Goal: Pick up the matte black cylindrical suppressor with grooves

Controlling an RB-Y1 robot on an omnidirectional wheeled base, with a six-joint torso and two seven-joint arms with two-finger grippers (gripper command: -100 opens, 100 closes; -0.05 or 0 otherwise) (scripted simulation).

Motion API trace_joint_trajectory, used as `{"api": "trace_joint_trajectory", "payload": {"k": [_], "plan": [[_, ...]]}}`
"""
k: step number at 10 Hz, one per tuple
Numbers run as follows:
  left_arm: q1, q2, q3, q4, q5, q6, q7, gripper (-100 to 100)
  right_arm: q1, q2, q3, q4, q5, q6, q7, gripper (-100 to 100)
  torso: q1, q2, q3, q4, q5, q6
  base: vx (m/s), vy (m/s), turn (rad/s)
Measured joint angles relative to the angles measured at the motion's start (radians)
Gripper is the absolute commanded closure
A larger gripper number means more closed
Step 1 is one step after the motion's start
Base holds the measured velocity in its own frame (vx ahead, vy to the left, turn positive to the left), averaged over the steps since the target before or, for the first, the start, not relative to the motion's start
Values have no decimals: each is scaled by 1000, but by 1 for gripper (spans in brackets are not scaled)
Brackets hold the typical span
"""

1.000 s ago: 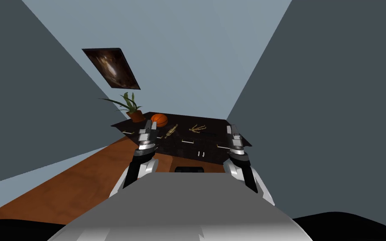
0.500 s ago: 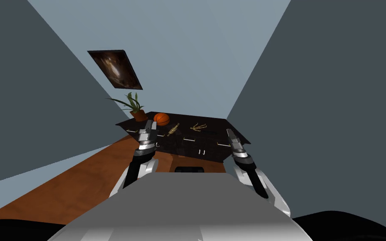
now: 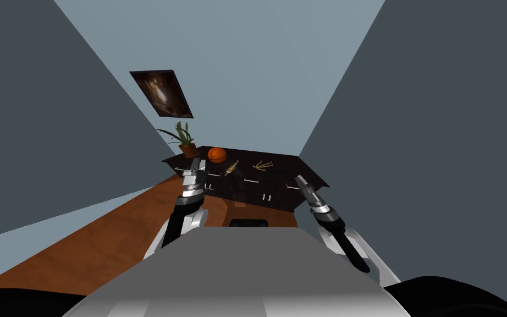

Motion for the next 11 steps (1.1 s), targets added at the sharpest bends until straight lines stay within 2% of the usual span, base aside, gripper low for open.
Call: {"api": "trace_joint_trajectory", "payload": {"k": [4,5,6,11], "plan": [[0,0,0,0,0,0,0,0,30,-106,-33,91,100,-22,-4,-100,0,-2,-1,-1,0,0,-65,66,104],[0,0,0,0,0,0,0,0,57,-131,-46,120,132,-40,-2,-100,1,-2,-1,-1,0,0,-37,56,64],[0,0,0,0,0,0,0,0,70,-147,-55,133,150,-50,-3,-100,0,-3,-2,-1,0,0,-19,47,125],[0,0,0,0,0,0,0,0,105,-271,-84,273,304,-75,-6,-100,1,-7,-4,-1,0,-1,-1,66,140]]}}
